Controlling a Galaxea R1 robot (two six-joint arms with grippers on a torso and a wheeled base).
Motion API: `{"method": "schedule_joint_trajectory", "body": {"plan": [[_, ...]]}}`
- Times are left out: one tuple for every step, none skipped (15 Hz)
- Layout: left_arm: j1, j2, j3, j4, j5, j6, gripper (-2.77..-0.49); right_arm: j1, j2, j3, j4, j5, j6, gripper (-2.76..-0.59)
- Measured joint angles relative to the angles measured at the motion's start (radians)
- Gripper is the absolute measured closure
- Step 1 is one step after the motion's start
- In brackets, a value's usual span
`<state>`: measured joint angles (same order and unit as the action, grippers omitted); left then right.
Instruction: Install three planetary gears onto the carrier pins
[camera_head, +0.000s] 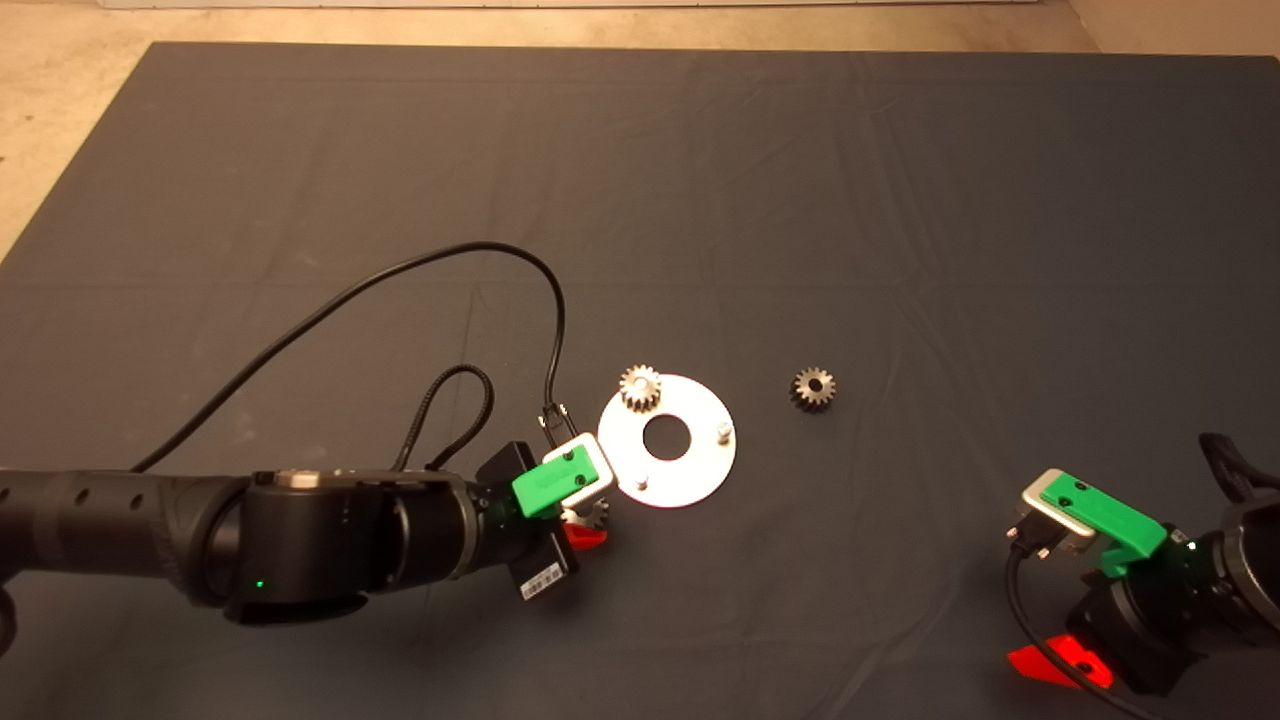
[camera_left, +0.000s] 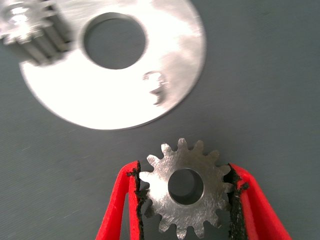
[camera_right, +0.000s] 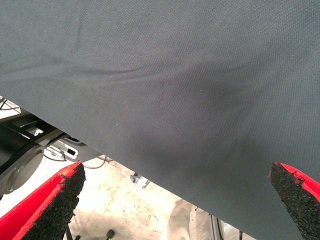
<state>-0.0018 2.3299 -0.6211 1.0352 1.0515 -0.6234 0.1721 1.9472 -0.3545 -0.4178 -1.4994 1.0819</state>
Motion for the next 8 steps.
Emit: {"method": "schedule_joint_trajectory", "body": {"plan": [[-0.013,0.003,0.0,-0.009,0.0,0.0,-0.71,0.0,0.0,0.0,0.0,0.0,0.0,-2.75],[-0.03,0.002,0.0,-0.019,0.005,0.0,-0.72,0.0,0.0,0.0,0.0,0.0,0.0,-2.75],[-0.047,0.002,0.0,-0.035,0.007,0.0,-0.69,0.0,0.0,0.0,0.0,0.0,0.0,-2.75],[-0.058,0.008,-0.001,-0.061,0.011,0.0,-0.69,0.0,0.0,0.0,0.0,0.001,0.0,-2.75],[-0.071,0.024,-0.012,-0.098,0.018,0.001,-0.69,0.0,0.0,0.0,0.0,0.003,0.0,-2.75],[-0.083,0.047,-0.027,-0.125,0.034,0.003,-0.69,0.0,0.0,0.0,0.0,0.004,0.0,-2.75],[-0.094,0.069,-0.037,-0.13,0.046,0.005,-0.69,0.0,0.0,0.0,0.0,0.004,0.0,-2.75],[-0.104,0.079,-0.039,-0.131,0.045,0.008,-0.69,0.0,0.0,0.0,0.0,0.003,0.0,-2.75]]}}
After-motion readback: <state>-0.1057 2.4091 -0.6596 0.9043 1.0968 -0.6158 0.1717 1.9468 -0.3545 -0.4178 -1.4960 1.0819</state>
